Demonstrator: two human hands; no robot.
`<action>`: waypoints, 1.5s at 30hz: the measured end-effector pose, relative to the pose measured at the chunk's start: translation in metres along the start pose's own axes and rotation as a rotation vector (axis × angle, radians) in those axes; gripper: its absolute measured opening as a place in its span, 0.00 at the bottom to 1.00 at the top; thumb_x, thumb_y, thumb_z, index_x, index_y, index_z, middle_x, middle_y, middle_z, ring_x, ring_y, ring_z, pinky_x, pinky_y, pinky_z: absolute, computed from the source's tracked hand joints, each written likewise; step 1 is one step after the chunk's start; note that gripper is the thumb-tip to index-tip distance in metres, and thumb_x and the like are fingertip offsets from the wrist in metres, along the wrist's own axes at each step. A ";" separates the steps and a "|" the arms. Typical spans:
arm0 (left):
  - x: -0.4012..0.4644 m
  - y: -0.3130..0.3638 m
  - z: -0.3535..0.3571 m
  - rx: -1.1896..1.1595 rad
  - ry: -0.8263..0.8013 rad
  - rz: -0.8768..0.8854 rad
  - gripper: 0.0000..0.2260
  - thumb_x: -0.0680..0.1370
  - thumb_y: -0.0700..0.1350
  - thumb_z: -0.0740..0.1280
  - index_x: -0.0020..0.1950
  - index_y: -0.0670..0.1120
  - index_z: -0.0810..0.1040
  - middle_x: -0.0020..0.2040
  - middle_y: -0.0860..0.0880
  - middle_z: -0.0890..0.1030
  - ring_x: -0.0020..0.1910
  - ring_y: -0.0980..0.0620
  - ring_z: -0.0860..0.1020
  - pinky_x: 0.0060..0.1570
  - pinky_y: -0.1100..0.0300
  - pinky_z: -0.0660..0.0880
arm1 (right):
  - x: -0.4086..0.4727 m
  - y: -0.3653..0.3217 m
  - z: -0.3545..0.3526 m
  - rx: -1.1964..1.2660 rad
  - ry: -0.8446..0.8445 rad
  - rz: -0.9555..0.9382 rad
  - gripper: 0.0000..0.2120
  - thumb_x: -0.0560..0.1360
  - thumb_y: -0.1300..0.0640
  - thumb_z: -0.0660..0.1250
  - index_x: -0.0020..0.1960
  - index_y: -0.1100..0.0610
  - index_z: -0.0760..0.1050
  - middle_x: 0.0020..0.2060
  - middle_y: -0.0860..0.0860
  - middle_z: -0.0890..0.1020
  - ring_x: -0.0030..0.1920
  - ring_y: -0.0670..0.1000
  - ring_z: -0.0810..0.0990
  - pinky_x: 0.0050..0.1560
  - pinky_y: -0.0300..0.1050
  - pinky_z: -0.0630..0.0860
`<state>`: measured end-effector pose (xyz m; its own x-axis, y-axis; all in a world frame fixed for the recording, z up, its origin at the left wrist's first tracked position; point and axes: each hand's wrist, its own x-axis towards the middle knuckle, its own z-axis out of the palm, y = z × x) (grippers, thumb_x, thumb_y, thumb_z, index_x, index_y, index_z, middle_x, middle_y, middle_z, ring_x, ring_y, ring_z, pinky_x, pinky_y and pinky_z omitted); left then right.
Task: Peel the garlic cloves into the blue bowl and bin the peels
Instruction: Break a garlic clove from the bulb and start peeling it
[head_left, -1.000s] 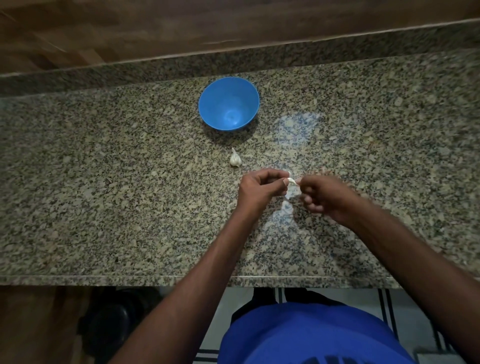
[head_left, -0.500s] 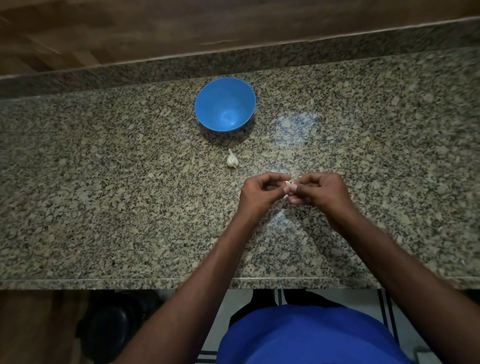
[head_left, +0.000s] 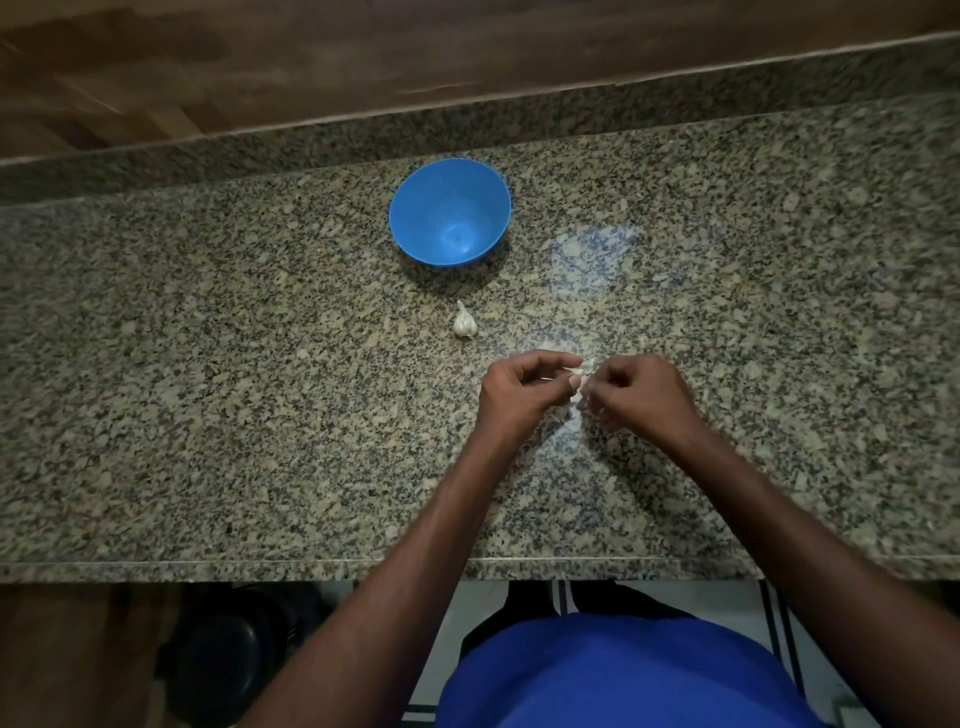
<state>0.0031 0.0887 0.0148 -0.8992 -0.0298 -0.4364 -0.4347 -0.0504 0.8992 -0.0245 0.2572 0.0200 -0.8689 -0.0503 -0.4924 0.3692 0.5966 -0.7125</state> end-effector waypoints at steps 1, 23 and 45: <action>0.000 0.000 0.000 -0.002 0.003 -0.005 0.08 0.75 0.36 0.76 0.53 0.43 0.87 0.47 0.45 0.87 0.47 0.49 0.84 0.57 0.43 0.82 | -0.001 -0.001 0.000 -0.119 0.009 -0.022 0.03 0.77 0.57 0.73 0.47 0.50 0.84 0.38 0.47 0.86 0.32 0.49 0.84 0.34 0.43 0.81; -0.009 0.006 0.003 0.047 -0.009 0.015 0.07 0.75 0.38 0.77 0.52 0.40 0.85 0.45 0.44 0.87 0.45 0.50 0.86 0.49 0.57 0.83 | -0.013 0.001 -0.013 0.598 -0.096 -0.034 0.08 0.75 0.68 0.73 0.53 0.68 0.80 0.43 0.63 0.87 0.40 0.56 0.86 0.46 0.48 0.85; -0.012 0.005 0.002 -0.009 -0.044 -0.025 0.07 0.75 0.41 0.78 0.51 0.42 0.86 0.45 0.44 0.86 0.45 0.50 0.84 0.50 0.56 0.82 | -0.008 0.000 -0.012 0.560 -0.218 0.075 0.04 0.77 0.68 0.68 0.44 0.63 0.79 0.35 0.57 0.82 0.32 0.50 0.79 0.32 0.39 0.75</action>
<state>0.0119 0.0909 0.0242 -0.8896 0.0151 -0.4564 -0.4564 -0.0591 0.8878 -0.0218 0.2675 0.0296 -0.7684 -0.2225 -0.6001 0.5954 0.0955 -0.7978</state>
